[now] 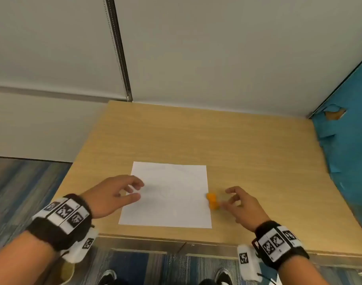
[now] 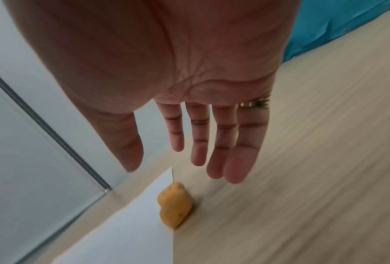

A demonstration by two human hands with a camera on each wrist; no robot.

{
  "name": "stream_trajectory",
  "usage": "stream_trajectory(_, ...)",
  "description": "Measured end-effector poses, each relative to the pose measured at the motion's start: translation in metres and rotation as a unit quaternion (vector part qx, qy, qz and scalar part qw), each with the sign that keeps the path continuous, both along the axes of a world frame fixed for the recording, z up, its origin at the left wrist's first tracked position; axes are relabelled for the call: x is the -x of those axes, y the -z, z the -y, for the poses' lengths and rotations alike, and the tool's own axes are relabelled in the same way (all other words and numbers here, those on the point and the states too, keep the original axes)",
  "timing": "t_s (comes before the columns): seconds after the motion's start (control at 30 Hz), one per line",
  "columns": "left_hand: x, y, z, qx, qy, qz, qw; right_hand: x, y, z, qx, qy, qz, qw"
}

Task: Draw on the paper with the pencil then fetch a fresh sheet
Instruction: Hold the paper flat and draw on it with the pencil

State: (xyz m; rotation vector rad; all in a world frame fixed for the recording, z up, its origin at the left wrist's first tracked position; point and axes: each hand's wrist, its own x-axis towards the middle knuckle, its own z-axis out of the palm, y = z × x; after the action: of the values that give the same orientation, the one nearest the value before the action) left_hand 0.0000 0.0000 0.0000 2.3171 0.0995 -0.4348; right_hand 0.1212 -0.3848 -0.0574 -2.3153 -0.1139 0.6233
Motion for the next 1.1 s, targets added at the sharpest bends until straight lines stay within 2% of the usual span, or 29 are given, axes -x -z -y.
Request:
stream_trajectory(0.03, -0.012, 0.006, 0.012, -0.008, 0.028, -0.004, 1.0, -0.004, 0.007, -0.011, 0.019, -0.016, -0.009, 1.0)
stream_trajectory(0.13, -0.047, 0.032, 0.049, -0.117, 0.138, -0.023, 0.983, -0.015, 0.015, -0.038, 0.091, -0.076, -0.005, 0.993)
stream_trajectory(0.27, -0.072, 0.073, 0.069, -0.251, 0.181, -0.07, 0.948, -0.021, 0.029, -0.047, 0.149, -0.109, 0.044, 0.982)
stream_trajectory(0.4, -0.068, 0.091, 0.084, -0.328, 0.233, -0.102, 0.91, -0.023, 0.032, -0.046, 0.11, -0.102, 0.057, 0.987)
stream_trajectory(0.47, -0.059, 0.092, 0.087, -0.345, 0.246, -0.087, 0.902, -0.021, 0.033, -0.039, 0.063, -0.086, 0.055, 0.993)
stream_trajectory(0.6, -0.046, 0.087, 0.083, -0.32, 0.27, -0.047, 0.907, -0.008, 0.031, -0.03, -0.027, -0.068, 0.092, 0.993)
stream_trajectory(0.73, -0.031, 0.085, 0.084, -0.31, 0.296, -0.044, 0.902, 0.014, 0.023, -0.034, -0.021, -0.099, 0.143, 0.985)
stream_trajectory(0.9, -0.027, 0.09, 0.081, -0.306, 0.267, -0.013, 0.914, 0.021, 0.033, -0.044, 0.061, -0.139, 0.181, 0.972)
stream_trajectory(1.1, -0.021, 0.078, 0.041, -0.36, 0.144, -0.034, 0.921, 0.032, 0.035, -0.048, 0.09, -0.159, 0.208, 0.961)
